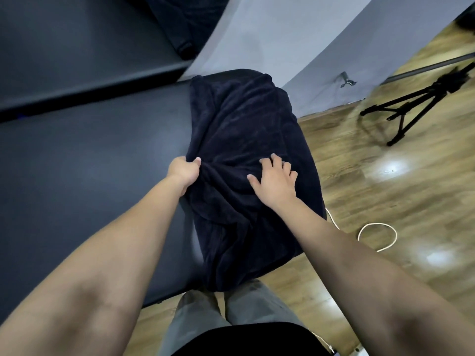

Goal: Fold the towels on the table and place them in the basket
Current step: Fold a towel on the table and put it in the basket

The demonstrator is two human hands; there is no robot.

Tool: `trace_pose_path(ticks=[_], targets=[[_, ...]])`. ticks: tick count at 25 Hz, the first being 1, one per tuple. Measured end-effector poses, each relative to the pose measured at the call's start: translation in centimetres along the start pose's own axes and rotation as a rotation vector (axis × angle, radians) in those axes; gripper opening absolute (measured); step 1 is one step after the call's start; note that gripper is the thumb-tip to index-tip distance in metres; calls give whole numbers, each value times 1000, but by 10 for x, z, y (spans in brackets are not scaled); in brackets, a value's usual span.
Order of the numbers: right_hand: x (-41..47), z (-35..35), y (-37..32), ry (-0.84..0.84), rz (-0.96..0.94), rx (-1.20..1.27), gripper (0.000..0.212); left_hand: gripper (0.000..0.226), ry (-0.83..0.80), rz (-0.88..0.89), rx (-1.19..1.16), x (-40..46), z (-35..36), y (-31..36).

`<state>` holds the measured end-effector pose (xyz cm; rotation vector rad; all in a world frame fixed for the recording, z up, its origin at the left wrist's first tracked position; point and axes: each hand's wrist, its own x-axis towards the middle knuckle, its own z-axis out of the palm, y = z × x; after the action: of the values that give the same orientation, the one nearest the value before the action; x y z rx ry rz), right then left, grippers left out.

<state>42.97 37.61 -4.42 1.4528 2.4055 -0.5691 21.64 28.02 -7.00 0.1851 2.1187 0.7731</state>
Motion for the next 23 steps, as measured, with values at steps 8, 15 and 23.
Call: trace_pose_path(ticks=[8, 15, 23], targets=[[-1, 7, -14, -80, -131, 16, 64, 41, 137, -62, 260, 6, -42, -30], [-8, 18, -72, -201, -328, -53, 75, 35, 192, -44, 297, 4, -91, -56], [-43, 51, -170, -242, -495, -149, 78, 39, 277, -69, 327, 2, -187, -127]])
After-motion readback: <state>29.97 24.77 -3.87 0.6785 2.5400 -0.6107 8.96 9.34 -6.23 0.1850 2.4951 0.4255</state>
